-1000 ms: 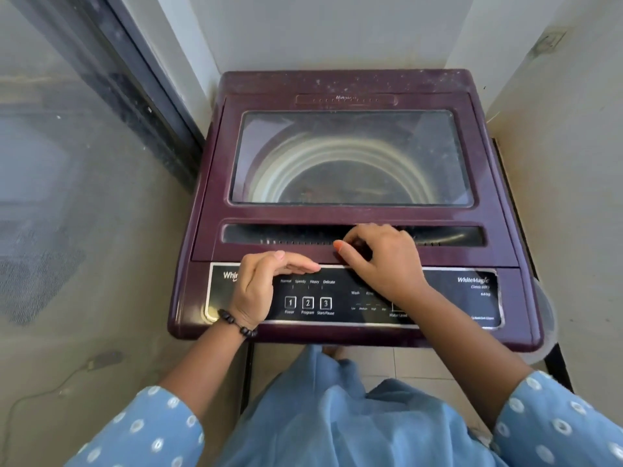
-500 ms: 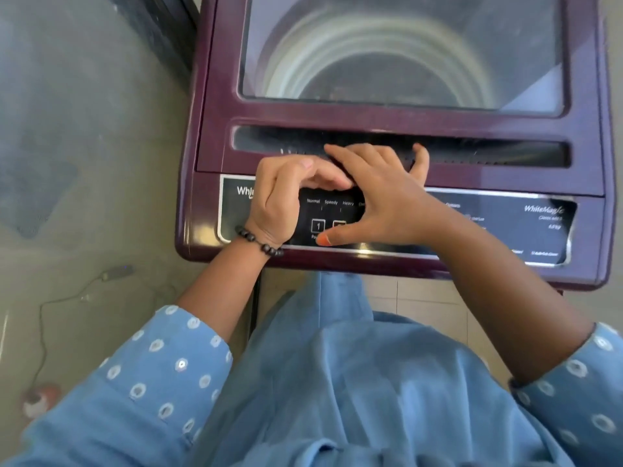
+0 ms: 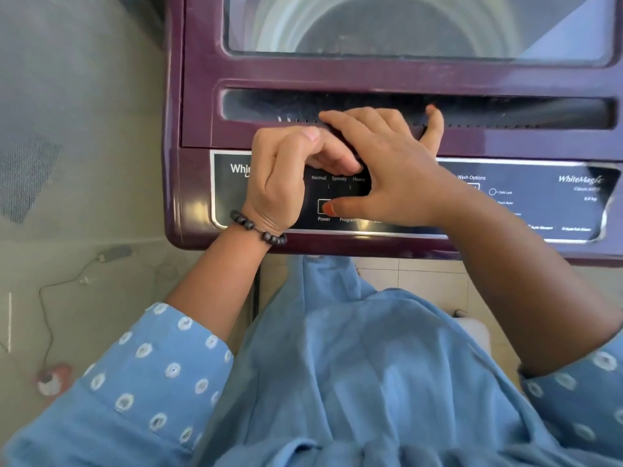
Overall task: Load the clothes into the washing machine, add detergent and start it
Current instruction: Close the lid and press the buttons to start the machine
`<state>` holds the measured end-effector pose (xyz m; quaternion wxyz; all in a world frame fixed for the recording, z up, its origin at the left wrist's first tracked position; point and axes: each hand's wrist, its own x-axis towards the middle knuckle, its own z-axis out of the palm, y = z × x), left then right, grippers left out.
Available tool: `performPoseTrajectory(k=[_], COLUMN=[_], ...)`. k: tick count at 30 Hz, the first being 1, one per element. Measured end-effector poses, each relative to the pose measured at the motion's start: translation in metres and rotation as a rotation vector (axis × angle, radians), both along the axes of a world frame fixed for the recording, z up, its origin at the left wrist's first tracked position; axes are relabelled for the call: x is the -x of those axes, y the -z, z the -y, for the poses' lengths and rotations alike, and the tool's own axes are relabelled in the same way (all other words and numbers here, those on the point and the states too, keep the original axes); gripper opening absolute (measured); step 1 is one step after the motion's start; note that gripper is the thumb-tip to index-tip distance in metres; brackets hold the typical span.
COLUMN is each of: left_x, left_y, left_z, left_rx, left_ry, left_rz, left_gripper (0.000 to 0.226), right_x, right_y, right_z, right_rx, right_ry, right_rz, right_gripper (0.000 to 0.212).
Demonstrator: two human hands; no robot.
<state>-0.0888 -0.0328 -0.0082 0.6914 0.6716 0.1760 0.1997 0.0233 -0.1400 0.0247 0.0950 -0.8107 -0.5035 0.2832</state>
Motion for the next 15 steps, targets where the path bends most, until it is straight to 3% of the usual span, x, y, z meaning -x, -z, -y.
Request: performPoseTrajectory(k=[15], left_x=[-0.0024], left_y=[0.0003], left_z=[-0.0019], left_rx=[-0.052], left_ry=[0.033], left_rz=[-0.013], left_gripper=[0.045], right_x=[0.0050], right_y=[0.0002], right_z=[-0.0041], right_rx=[-0.023], right_ry=[0.085], right_rz=[0.028], right_gripper=[0.093])
